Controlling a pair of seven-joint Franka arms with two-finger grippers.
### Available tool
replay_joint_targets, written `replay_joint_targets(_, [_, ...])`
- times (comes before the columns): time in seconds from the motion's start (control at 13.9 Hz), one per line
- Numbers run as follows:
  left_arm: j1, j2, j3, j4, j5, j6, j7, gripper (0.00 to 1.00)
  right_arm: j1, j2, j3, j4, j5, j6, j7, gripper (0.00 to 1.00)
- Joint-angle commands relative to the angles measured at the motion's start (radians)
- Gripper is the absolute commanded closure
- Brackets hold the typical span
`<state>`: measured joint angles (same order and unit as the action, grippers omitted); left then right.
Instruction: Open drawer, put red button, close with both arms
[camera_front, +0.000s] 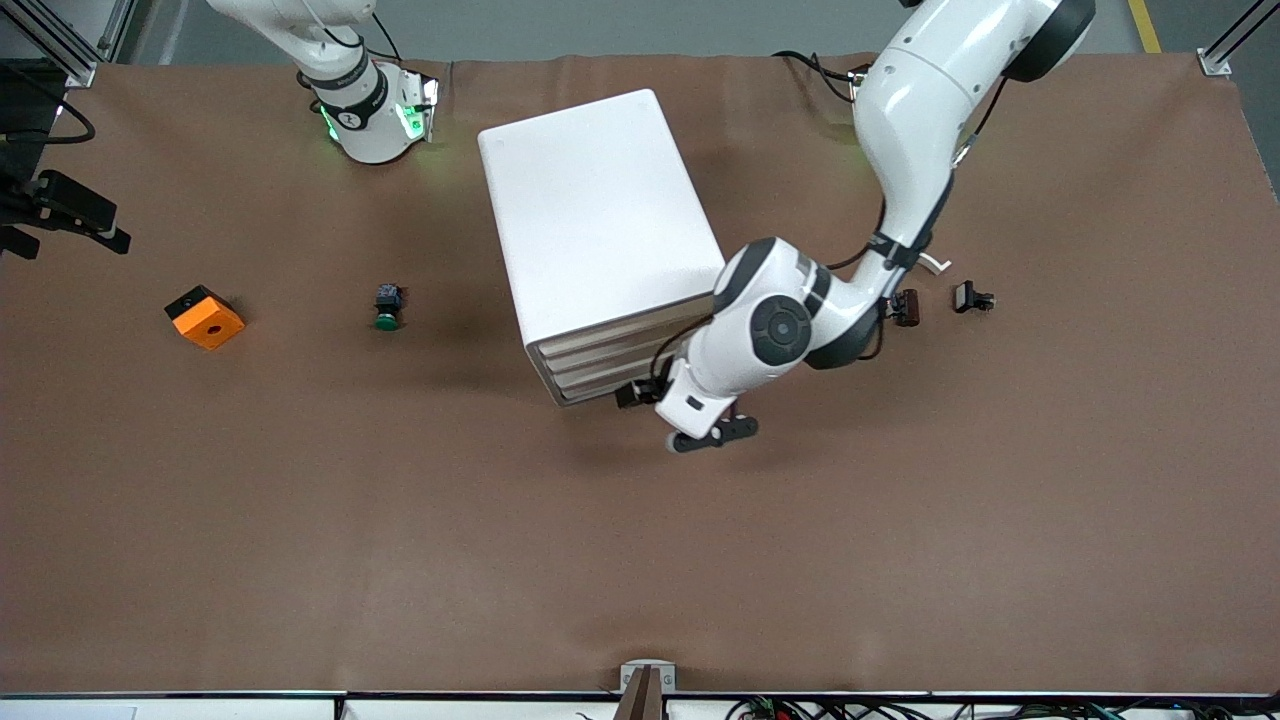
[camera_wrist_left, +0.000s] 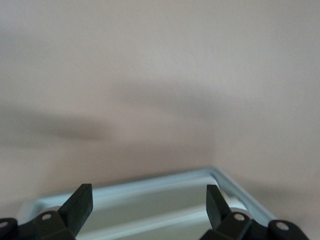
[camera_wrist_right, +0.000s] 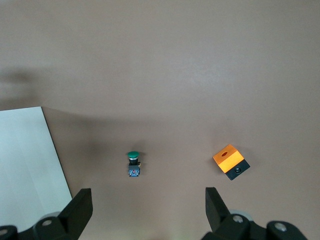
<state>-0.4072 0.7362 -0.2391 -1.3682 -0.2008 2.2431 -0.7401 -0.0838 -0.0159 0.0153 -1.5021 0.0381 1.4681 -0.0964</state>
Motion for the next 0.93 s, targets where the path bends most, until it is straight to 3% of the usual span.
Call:
replay_joint_targets(0.0, [0.112,-0.105,0.001,-0.015,0.111,-0.112,0.031,0.0,-0.011,0.001,0.011,0.014,-0.01,-0.014,0.009,0.0])
replay_joint_targets(0.36, [0.315,-0.274,0.001,-0.022,0.31,-0.359,0.199,0.0,-0.011,0.001,0.011,0.014,-0.012,-0.017,0.009,0.0])
replay_joint_targets(0.86, [0.497,-0.498,-0.002,-0.023,0.314,-0.66,0.413,0.0,-0.013,0.001,0.008,0.014,-0.012,-0.017,0.009,0.0])
